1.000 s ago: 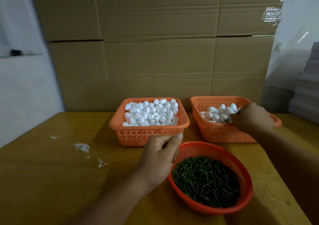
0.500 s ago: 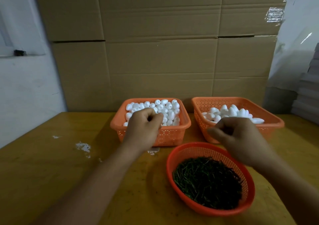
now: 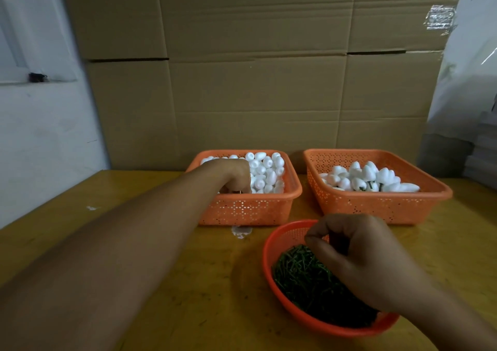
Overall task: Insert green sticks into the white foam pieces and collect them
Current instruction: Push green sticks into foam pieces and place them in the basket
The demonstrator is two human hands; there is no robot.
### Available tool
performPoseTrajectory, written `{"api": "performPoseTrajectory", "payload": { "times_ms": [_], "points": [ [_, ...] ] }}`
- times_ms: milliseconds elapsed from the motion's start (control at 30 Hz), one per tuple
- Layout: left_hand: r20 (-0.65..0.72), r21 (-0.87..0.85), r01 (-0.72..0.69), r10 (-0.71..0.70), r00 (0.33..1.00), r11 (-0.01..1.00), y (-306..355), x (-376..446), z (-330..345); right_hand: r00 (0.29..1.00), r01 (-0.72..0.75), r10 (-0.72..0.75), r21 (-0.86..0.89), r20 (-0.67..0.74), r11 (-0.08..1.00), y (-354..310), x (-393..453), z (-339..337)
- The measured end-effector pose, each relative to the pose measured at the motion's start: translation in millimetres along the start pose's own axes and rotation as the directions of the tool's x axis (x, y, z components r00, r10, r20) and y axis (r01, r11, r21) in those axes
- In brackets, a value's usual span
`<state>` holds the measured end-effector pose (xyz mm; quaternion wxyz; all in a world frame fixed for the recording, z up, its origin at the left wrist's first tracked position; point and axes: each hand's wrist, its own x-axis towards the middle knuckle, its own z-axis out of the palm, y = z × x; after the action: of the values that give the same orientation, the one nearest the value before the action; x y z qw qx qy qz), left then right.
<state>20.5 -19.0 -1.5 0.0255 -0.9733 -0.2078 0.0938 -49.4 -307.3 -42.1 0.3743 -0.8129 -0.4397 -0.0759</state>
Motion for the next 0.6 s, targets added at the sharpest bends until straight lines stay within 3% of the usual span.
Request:
{"api": "performPoseTrajectory", "payload": {
  "times_ms": [67,200,600],
  "points": [
    [0.037,0.060,0.028,-0.030,0.999,0.998,-1.4,6.1,3.2,1.000,0.000,0.000,-0.006,-0.005,1.000,0.5,-0.2,0.2],
    [0.178,0.104,-0.071,0.052,0.983,0.992,-4.2,3.3,4.4,1.000,0.003,-0.003,-0.010,0.010,1.000,3.1,-0.5,1.3],
    [0.210,-0.104,-0.061,0.082,0.974,0.993,-8.0,13.6,11.5,0.999,-0.019,0.022,-0.056,0.041,0.998,3.7,-0.3,7.0]
  ]
}}
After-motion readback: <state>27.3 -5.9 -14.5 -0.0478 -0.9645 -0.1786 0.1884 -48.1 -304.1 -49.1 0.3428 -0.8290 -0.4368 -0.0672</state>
